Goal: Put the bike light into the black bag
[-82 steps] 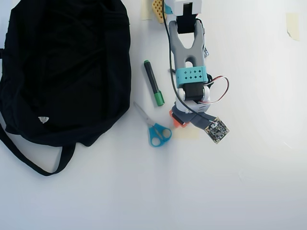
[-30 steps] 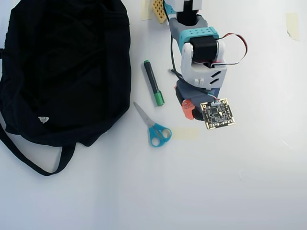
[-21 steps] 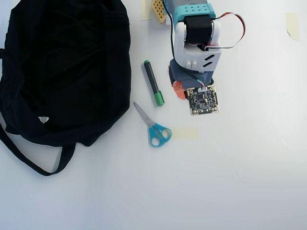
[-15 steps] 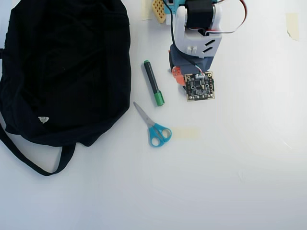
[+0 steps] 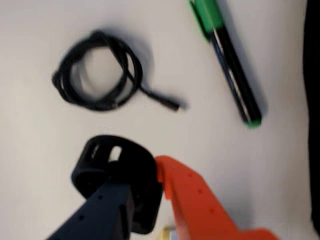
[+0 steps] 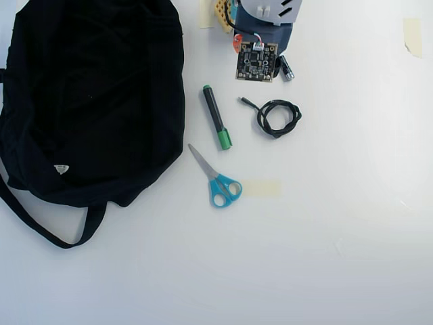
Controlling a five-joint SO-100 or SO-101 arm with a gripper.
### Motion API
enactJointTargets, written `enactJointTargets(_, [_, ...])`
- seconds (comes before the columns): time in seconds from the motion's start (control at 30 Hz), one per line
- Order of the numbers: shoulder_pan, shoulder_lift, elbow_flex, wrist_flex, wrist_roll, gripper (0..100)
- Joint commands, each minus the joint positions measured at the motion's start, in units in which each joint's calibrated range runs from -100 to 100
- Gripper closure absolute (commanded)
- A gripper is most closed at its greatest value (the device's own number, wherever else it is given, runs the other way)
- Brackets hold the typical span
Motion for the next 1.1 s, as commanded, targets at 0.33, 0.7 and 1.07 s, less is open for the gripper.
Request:
enactJointTargets(0.33, [0.4, -15.8, 15.7, -1.7, -0.7, 98])
enactJointTargets(0.7, [0.4, -15.7, 16.3, -8.1, -11.9, 98])
enactJointTargets(1.07, [11.8, -15.5, 16.3, -12.3, -12.2, 98])
